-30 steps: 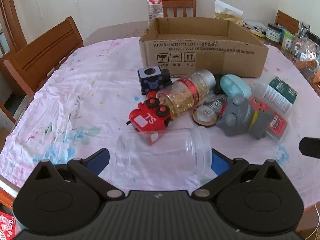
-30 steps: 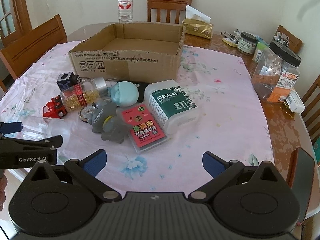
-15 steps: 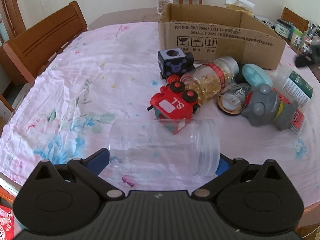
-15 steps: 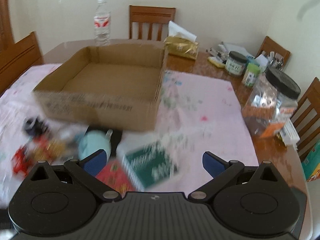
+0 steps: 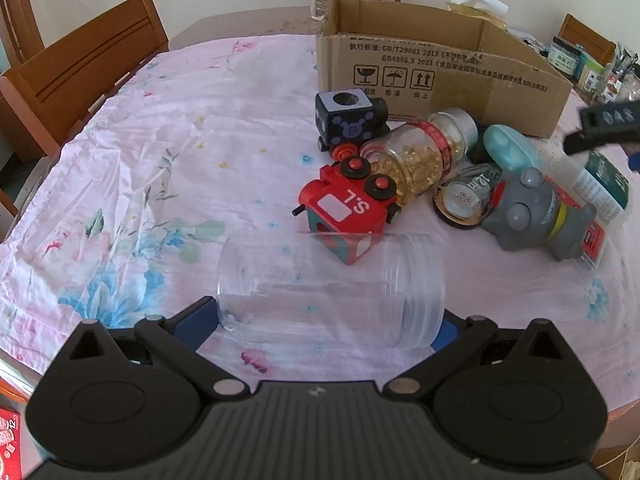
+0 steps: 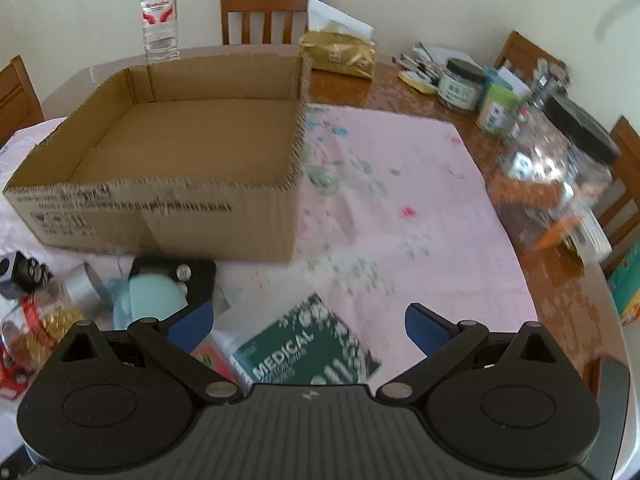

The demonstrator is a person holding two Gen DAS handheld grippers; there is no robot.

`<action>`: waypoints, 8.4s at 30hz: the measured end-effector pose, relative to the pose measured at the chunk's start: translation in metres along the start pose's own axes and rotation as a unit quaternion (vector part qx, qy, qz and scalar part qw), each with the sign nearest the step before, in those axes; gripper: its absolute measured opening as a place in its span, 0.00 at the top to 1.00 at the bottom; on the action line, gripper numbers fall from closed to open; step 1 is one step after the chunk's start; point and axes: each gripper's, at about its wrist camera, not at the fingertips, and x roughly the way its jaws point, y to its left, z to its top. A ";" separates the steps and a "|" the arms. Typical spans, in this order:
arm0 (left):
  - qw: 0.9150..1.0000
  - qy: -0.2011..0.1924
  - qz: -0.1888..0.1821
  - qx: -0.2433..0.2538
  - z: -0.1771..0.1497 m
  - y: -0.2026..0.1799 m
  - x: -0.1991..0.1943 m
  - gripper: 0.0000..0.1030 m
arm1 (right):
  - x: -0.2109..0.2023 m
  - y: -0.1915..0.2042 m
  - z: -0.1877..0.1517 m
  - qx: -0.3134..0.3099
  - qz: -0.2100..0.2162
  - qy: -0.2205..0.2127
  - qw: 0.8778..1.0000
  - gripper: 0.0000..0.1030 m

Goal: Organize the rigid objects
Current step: 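Grasp the clear plastic jar with the left tool while the right tool reaches toward the MEDICAL swab box, then grasp the white MEDICAL swab box with the right tool while the left tool holds the jar, then lower the jar into the cardboard box and open the left tool while the right tool carries the swab box, then lower the swab box into the cardboard box and open the right tool, then move the left tool to the red train while the right tool moves to the pink card pack, then grasp the red S.L toy train with the left tool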

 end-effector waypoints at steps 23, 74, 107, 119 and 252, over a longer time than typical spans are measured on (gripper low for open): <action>1.000 0.000 0.003 0.002 -0.002 -0.003 -0.002 0.00 | 0.022 0.007 0.024 0.033 -0.050 0.022 0.998 0.00; 0.998 -0.058 0.006 -0.022 -0.004 -0.004 -0.009 0.01 | 0.020 -0.052 -0.055 -0.061 0.073 -0.024 0.995 0.00; 0.997 -0.023 -0.043 0.065 0.059 0.011 -0.043 0.13 | -0.019 -0.046 -0.015 -0.117 0.087 0.007 0.989 0.16; 0.981 -0.081 -0.089 0.150 0.167 -0.003 -0.055 0.13 | -0.073 -0.035 0.048 -0.136 0.125 -0.057 0.981 0.16; 0.990 0.070 -0.061 0.110 0.070 0.016 0.036 0.02 | 0.022 0.020 -0.015 -0.053 0.080 0.051 0.994 0.00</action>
